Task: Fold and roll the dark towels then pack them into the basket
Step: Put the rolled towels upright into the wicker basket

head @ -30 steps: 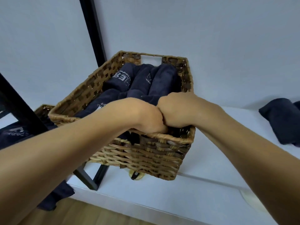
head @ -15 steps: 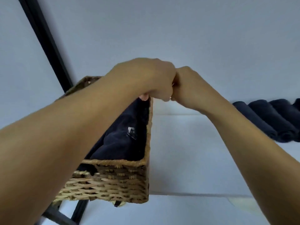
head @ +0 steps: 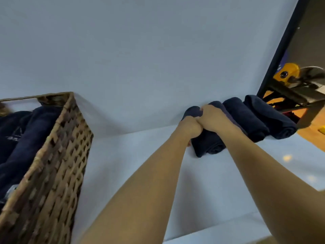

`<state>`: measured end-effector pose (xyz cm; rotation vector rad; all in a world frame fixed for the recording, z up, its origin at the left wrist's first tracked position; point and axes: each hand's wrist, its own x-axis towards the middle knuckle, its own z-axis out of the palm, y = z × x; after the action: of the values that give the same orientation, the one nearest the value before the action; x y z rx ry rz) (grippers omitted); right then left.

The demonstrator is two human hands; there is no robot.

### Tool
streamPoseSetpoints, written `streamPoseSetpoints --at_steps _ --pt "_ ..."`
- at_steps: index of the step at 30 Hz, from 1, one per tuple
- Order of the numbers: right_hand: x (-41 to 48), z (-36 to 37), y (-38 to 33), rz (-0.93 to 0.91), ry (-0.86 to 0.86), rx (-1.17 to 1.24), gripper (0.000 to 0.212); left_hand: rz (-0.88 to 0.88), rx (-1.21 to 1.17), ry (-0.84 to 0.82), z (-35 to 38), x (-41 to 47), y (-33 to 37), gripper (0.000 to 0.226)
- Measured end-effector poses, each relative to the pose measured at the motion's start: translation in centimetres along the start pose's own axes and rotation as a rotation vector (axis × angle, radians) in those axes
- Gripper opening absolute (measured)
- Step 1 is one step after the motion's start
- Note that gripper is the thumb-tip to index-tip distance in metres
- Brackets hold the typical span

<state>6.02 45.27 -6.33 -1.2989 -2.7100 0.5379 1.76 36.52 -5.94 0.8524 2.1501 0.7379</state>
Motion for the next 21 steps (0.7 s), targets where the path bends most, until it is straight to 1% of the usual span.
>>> streamPoseSetpoints --at_steps 2,4,6,8,10,11,13,16,18,21 --pt "1.2 0.9 1.1 0.074 -0.021 -0.045 0.023 0.015 -0.057 -0.004 1.7 1.3 -0.2 0.04" --pt "1.8 1.5 1.6 0.104 -0.005 0.038 0.02 0.002 -0.141 0.017 2.2 1.9 -0.5 0.053" --pt "1.6 1.5 1.7 0.115 -0.009 0.231 0.027 -0.009 -0.199 0.009 1.9 2.2 -0.7 0.058" --pt "0.9 1.1 0.8 0.107 -0.011 0.477 0.035 -0.012 -0.194 0.028 0.6 2.3 -1.2 0.059" --pt "-0.3 0.1 -1.7 0.05 -0.004 0.601 0.033 0.028 -0.133 0.094 -2.2 0.9 -1.5 0.052" --pt "-1.0 -0.6 -3.4 0.01 -0.009 0.636 0.028 0.054 -0.1 0.131 -3.9 -0.3 -1.5 0.047" --pt "-2.8 -2.3 -7.2 -0.08 -0.04 0.727 0.017 0.09 -0.022 0.205 -8.0 -2.7 -1.6 0.033" --pt "-5.7 -4.2 -13.5 -0.244 -0.095 0.839 0.014 0.109 0.08 0.315 -14.6 -7.7 -2.5 0.01" --pt "-7.5 -5.1 -17.8 -0.341 -0.113 0.879 0.012 0.1 0.14 0.4 -18.6 -11.5 -3.6 0.012" --pt "-10.3 -5.8 -24.1 -0.471 -0.152 0.9 0.018 0.056 0.164 0.501 -23.8 -17.0 -5.7 0.014"
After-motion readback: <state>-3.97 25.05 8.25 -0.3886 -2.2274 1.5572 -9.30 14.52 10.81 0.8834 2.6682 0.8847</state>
